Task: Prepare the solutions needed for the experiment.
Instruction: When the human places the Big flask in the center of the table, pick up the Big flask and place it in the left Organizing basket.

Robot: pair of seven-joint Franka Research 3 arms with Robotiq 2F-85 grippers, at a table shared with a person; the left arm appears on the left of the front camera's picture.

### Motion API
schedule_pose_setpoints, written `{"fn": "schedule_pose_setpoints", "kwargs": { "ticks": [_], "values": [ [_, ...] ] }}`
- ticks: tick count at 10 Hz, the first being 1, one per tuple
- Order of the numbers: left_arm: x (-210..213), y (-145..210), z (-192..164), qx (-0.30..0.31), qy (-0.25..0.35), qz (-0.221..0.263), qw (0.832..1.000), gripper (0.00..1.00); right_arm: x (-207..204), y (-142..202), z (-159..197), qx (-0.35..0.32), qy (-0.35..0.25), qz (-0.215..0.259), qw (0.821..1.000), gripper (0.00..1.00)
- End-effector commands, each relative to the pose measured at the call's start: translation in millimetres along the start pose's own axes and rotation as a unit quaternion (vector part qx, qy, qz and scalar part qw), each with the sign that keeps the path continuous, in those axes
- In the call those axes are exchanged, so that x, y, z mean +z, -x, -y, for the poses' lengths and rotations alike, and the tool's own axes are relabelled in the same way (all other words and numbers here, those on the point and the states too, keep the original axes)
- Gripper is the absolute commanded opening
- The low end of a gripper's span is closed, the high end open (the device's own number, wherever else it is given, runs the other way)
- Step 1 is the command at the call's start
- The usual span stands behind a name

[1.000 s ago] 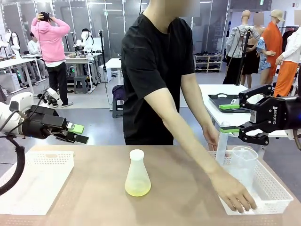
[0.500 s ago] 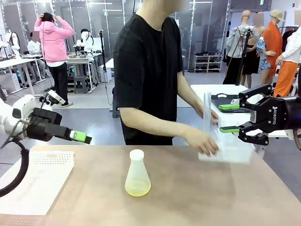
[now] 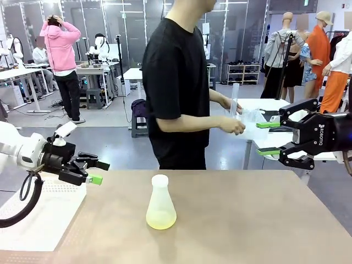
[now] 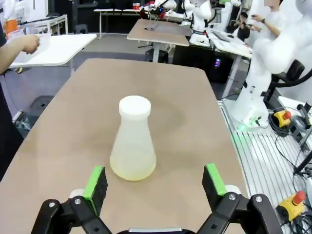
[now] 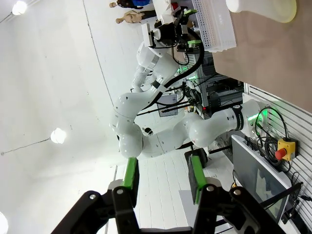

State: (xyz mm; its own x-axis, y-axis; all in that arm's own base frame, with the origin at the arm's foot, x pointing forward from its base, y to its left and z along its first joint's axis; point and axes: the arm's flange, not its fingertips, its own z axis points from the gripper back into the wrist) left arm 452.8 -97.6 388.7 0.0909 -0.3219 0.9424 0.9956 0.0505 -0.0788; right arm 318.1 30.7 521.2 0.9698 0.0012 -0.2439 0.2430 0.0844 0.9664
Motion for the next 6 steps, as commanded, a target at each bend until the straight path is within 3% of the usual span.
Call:
{"fn": "schedule_pose_setpoints", "kwargs": {
  "ticks": [1, 4, 6],
  "values": [
    [1.6, -8.7, 7.3, 0.017, 0.016, -0.01, 1.0, 1.0, 0.1, -0.4, -1.1, -0.005, -0.004, 0.002, 1.0, 0.53],
    [-1.1, -2.6, 2.8, 0.008, 0.006, -0.004, 1.0, 1.0, 0.1, -0.4, -1.1, -0.005, -0.004, 0.002, 1.0, 0.53],
    [-32.4, 24.4, -19.0, -0.053, 0.048, 0.001, 0.997, 1.0, 0.1, -0.4, -1.1, -0.005, -0.004, 0.002, 1.0, 0.53]
  ]
}}
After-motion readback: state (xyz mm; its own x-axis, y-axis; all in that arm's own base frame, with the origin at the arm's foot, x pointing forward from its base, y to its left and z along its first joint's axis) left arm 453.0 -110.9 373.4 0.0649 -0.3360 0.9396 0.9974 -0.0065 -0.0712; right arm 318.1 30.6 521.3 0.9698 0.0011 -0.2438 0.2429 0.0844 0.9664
